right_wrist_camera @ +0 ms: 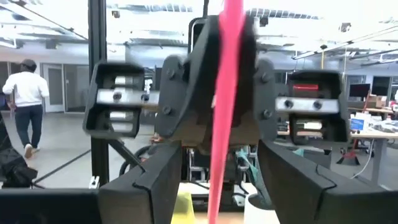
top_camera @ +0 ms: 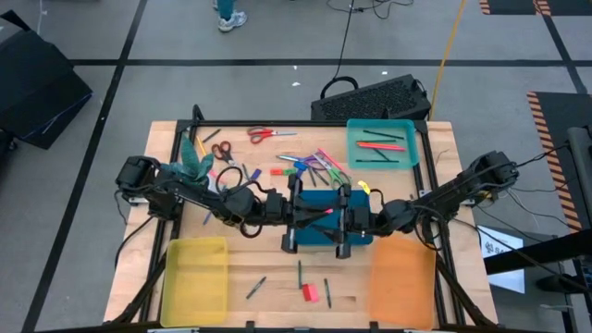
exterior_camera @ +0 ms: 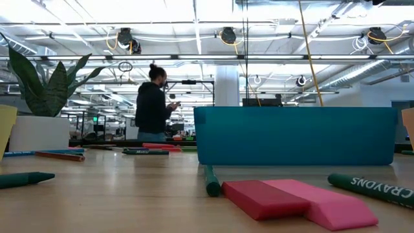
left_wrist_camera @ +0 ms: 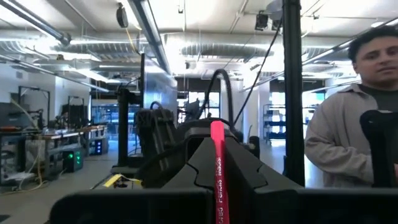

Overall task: Sort crayons/erasers/pens/pencils in bins
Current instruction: Put the pink pencil into the green bin

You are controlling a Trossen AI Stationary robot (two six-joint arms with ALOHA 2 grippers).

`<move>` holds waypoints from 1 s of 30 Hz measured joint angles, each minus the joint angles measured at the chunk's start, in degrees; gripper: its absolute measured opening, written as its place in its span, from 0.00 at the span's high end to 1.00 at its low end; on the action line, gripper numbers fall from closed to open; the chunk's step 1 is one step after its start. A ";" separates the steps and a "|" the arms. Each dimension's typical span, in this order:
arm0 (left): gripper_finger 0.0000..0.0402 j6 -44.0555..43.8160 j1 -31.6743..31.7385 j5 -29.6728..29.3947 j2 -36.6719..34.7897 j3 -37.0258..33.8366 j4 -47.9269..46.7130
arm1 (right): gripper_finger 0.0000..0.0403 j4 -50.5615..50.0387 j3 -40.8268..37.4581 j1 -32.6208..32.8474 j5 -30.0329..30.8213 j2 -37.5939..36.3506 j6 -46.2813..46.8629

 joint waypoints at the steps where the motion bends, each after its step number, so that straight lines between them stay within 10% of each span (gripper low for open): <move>1: 0.96 0.00 0.00 0.24 0.00 0.00 -0.04 | 0.50 0.00 -0.01 -0.02 0.00 -0.45 0.02; 20: 0.96 0.16 1.96 1.11 0.00 0.04 1.35 | 0.90 -1.22 -0.03 -1.86 0.17 -2.08 -4.67; 30: 0.94 0.37 2.25 1.37 0.00 0.04 1.68 | 0.96 -1.12 -0.03 -2.29 -0.13 -2.12 -5.88</move>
